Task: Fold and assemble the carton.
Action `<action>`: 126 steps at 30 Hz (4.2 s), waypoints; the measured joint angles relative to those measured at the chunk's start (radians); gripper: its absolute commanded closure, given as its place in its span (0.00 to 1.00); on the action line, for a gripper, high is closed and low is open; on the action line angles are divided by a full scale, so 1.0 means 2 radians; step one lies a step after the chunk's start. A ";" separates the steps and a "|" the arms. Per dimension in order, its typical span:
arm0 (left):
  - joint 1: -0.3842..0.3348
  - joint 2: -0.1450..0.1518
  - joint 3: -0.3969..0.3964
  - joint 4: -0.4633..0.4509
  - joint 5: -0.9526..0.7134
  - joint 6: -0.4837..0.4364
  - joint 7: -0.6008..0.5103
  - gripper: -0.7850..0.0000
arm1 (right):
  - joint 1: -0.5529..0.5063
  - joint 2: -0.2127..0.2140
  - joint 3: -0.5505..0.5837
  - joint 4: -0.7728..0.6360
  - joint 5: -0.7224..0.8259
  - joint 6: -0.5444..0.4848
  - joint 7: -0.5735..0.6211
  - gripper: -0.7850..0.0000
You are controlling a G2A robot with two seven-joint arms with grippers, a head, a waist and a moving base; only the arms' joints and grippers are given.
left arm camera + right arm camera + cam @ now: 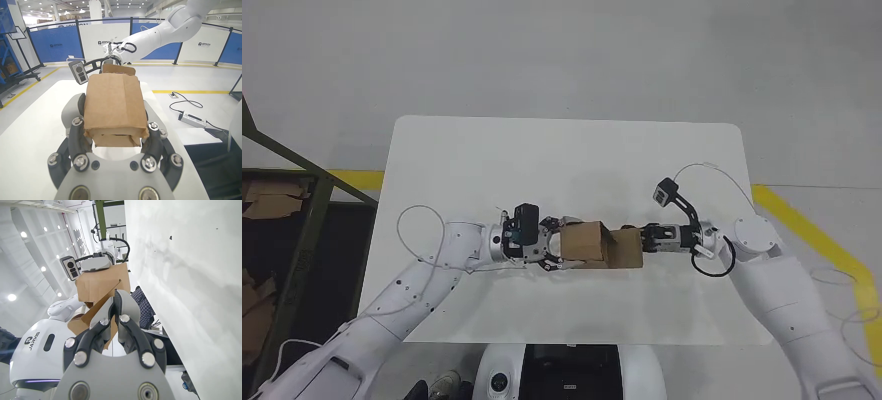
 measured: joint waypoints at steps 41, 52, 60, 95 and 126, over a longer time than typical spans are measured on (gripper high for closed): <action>-0.005 -0.002 -0.004 0.003 -0.005 0.001 -0.071 0.25 | -0.022 0.009 0.005 -0.082 -0.054 0.024 -0.004 0.73; -0.002 -0.001 -0.009 -0.002 -0.007 0.001 -0.077 0.26 | -0.029 0.012 0.011 -0.101 -0.072 0.039 -0.030 0.82; -0.001 -0.001 -0.011 -0.004 -0.008 0.002 -0.076 0.27 | -0.033 0.014 0.015 -0.107 -0.076 0.044 -0.037 0.85; 0.002 -0.009 0.009 0.056 -0.010 0.010 -0.070 0.30 | -0.004 0.002 -0.033 -0.066 -0.082 0.065 -0.052 0.86; -0.018 -0.020 0.027 0.101 0.000 0.020 -0.079 0.37 | 0.004 -0.004 -0.040 0.032 -0.084 0.051 -0.066 0.84</action>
